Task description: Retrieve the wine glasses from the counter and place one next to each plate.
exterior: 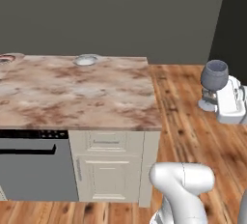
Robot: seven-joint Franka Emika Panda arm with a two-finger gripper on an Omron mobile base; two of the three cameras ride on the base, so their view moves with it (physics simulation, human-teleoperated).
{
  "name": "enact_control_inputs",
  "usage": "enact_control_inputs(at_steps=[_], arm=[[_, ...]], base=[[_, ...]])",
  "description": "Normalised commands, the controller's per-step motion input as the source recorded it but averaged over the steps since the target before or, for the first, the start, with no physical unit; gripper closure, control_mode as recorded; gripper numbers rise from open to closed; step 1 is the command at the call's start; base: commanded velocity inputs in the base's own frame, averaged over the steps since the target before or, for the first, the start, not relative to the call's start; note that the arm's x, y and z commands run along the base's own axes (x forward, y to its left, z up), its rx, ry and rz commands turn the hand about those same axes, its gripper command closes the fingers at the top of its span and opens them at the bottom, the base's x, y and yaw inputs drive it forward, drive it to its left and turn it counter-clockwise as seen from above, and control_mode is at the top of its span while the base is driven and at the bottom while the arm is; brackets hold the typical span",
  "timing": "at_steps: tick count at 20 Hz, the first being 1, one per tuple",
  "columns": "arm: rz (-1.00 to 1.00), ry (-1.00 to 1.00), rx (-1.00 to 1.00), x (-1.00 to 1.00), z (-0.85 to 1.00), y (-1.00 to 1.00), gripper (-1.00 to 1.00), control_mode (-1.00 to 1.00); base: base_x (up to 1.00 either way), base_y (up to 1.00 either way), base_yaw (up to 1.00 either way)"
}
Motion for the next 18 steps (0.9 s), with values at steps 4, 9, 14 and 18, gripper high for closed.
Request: enact_control_inputs(at_steps=[4, 9, 14, 18], arm=[[0.00, 0.00, 0.00, 0.00, 0.00, 0.00, 1.00, 1.00], [0.00, 0.00, 0.00, 0.00, 0.00, 0.00, 1.00, 1.00], [0.00, 0.00, 0.00, 0.00, 0.00, 0.00, 1.00, 1.00], [0.00, 0.00, 0.00, 0.00, 0.00, 0.00, 1.00, 1.00]], base=[[0.11, -1.00, 0.17], [0.42, -1.00, 0.19], [0.73, -1.00, 0.16], [0.72, -1.00, 0.15]])
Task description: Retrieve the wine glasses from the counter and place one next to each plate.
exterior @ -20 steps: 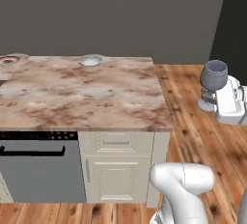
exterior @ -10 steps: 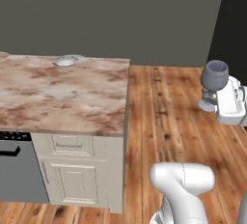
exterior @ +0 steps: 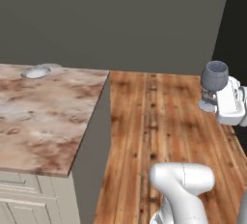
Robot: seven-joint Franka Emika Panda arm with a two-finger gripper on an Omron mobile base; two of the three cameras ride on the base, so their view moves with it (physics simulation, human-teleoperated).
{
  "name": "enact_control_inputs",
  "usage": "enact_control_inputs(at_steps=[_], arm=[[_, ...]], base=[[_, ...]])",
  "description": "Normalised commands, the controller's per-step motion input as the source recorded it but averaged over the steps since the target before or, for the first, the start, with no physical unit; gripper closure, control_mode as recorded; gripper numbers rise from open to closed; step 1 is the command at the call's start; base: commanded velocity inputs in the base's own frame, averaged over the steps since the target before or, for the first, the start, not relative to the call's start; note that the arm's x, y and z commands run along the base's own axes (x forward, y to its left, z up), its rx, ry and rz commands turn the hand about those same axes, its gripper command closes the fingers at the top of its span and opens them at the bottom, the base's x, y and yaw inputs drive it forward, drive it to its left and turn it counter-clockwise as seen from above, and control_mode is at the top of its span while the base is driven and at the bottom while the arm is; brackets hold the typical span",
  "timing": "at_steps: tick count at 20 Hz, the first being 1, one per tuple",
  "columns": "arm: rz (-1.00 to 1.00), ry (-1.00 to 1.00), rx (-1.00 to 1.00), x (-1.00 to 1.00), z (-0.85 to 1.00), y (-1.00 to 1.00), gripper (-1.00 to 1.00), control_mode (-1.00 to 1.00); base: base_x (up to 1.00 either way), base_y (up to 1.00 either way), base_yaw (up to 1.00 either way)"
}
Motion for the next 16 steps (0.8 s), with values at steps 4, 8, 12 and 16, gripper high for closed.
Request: enact_control_inputs(at_steps=[4, 8, 12, 16], arm=[[0.00, 0.00, 0.00, 0.00, 0.00, 0.00, 1.00, 1.00], [0.00, 0.00, 0.00, 0.00, 0.00, 0.00, 1.00, 1.00], [0.00, 0.00, 0.00, 0.00, 0.00, 0.00, 1.00, 1.00], [0.00, 0.00, 0.00, 0.00, 0.00, 0.00, 1.00, 1.00]], base=[[0.72, -1.00, 0.14], [0.66, -1.00, 0.15], [0.74, -1.00, 0.20], [0.83, -1.00, 0.28]])
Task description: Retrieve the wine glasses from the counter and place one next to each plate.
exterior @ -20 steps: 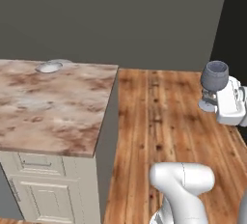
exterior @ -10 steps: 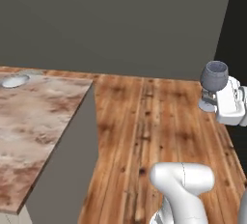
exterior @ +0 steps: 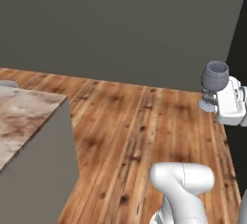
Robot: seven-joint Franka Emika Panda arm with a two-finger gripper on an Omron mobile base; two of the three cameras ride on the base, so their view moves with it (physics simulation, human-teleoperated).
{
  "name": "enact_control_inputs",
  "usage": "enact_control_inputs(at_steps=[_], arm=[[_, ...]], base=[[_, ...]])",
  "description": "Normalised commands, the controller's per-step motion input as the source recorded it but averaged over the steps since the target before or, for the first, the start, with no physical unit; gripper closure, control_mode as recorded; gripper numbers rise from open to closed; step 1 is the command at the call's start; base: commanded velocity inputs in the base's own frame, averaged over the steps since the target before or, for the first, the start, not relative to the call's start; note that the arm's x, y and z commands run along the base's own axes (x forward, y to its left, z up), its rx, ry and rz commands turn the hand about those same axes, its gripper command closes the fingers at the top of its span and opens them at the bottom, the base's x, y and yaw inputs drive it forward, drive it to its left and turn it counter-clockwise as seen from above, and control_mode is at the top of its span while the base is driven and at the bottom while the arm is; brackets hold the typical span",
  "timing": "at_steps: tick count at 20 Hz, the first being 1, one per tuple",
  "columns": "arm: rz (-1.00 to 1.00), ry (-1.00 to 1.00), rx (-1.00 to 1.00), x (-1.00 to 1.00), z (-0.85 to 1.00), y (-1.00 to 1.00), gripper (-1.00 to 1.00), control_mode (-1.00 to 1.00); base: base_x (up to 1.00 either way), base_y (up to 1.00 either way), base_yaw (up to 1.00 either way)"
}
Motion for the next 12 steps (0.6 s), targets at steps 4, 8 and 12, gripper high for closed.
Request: enact_control_inputs(at_steps=[4, 8, 12], arm=[[0.00, 0.00, 0.00, 0.00, 0.00, 0.00, 1.00, 1.00], [0.00, 0.00, 0.00, 0.00, 0.00, 0.00, 1.00, 1.00], [0.00, 0.00, 0.00, 0.00, 0.00, 0.00, 1.00, 1.00]], base=[[0.85, -1.00, 0.29], [0.93, -1.00, 0.39], [0.98, -0.85, 0.51]])
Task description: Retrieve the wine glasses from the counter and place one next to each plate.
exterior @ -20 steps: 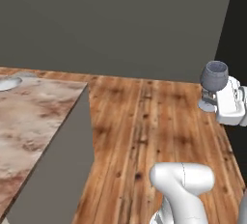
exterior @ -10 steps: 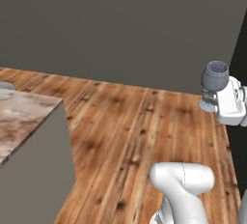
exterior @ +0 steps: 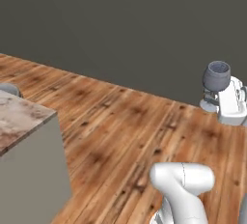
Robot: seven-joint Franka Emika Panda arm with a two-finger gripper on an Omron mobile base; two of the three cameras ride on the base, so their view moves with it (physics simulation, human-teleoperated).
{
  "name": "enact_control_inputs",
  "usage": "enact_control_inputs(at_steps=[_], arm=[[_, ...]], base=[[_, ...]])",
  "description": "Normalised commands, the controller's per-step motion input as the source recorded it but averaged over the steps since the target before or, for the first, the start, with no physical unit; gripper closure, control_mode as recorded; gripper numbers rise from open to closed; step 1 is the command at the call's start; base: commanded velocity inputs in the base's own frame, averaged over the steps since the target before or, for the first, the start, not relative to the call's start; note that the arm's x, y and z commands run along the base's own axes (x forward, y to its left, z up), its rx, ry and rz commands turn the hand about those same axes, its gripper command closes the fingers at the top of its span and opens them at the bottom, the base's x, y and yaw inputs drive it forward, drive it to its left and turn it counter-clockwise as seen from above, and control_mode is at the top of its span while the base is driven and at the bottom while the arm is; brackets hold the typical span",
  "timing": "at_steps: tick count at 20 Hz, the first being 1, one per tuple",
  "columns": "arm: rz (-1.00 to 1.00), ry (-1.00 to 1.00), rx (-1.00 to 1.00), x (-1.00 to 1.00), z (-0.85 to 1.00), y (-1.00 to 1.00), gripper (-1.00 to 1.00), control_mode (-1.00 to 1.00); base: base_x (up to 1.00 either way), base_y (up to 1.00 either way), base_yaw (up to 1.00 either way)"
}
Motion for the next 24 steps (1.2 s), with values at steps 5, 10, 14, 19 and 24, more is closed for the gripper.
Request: enact_control_inputs(at_steps=[5, 10, 14, 19, 24], arm=[[0.00, 0.00, 0.00, 0.00, 0.00, 0.00, 1.00, 1.00], [0.00, 0.00, 0.00, 0.00, 0.00, 0.00, 1.00, 1.00], [0.00, 0.00, 0.00, 0.00, 0.00, 0.00, 1.00, 1.00], [0.00, 0.00, 0.00, 0.00, 0.00, 0.00, 1.00, 1.00], [0.00, 0.00, 0.00, 0.00, 0.00, 0.00, 1.00, 1.00]], base=[[1.00, -0.44, 0.72], [0.76, -0.45, 0.77], [0.68, -0.52, 0.75], [0.70, -0.49, 0.77], [0.72, -0.61, 0.66]])
